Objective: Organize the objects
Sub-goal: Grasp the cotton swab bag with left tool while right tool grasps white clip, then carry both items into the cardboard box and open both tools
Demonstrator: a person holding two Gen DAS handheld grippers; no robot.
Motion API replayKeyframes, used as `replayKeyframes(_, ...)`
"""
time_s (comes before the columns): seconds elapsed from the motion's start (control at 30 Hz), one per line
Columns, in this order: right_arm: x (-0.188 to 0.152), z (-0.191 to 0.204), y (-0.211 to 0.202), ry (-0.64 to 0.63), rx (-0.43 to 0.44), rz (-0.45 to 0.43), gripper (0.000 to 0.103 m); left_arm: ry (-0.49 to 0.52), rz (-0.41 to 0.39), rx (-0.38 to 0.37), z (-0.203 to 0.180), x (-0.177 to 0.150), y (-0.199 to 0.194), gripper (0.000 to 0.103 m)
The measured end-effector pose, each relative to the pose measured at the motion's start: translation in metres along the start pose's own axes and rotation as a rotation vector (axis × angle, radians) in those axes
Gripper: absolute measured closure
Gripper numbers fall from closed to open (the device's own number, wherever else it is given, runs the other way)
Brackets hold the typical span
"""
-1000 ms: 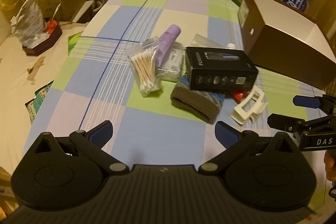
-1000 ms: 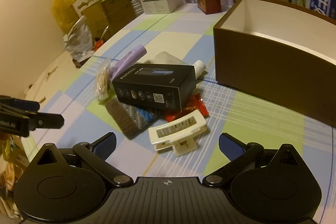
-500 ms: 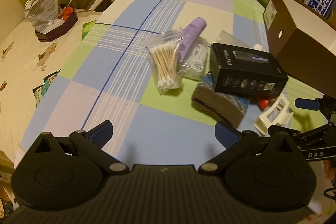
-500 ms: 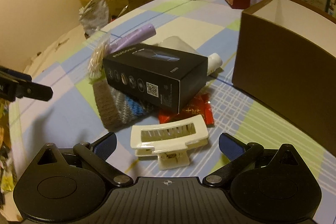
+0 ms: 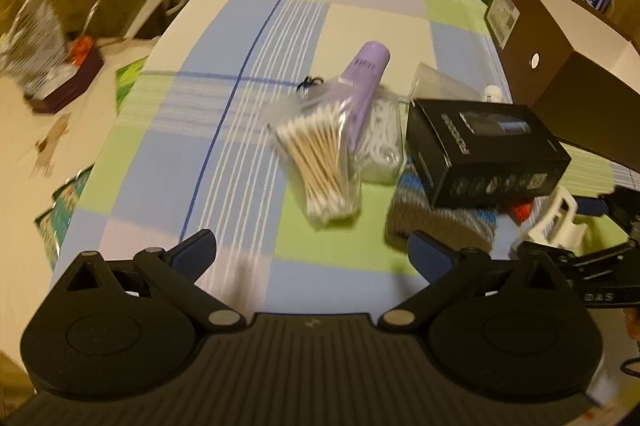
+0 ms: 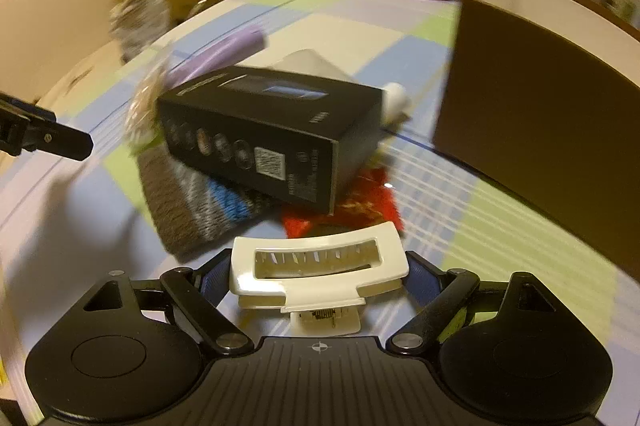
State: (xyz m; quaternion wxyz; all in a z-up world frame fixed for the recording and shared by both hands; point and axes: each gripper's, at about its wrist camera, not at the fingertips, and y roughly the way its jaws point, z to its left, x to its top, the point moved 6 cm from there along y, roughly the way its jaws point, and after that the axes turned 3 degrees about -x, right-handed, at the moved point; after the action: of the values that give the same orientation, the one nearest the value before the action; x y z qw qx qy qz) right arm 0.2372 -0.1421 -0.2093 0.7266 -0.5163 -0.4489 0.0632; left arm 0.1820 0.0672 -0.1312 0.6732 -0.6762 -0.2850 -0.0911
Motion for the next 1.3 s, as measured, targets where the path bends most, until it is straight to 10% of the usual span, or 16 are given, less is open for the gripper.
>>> replayKeyframes(0.47, -0.006, -0.029, -0.057, 0.436, -0.239, -0.064, 0.018, 0.042, -0.023, -0.169, 0.022, 0.046, 0.052, 0.032)
replayKeyframes(0.77, -0.02, -0.027, -0.09, 0.52, -0.315, -0.09, 0.018, 0.029, -0.007, -0.277, 0.031, 0.042, 0.053, 0.078)
replayKeyframes(1.3, 0.018, -0.073, -0.135, 0.407, -0.22, -0.227, 0.018, 0.074, -0.117, -0.241, -0.024, 0.063, -0.036, 0.081)
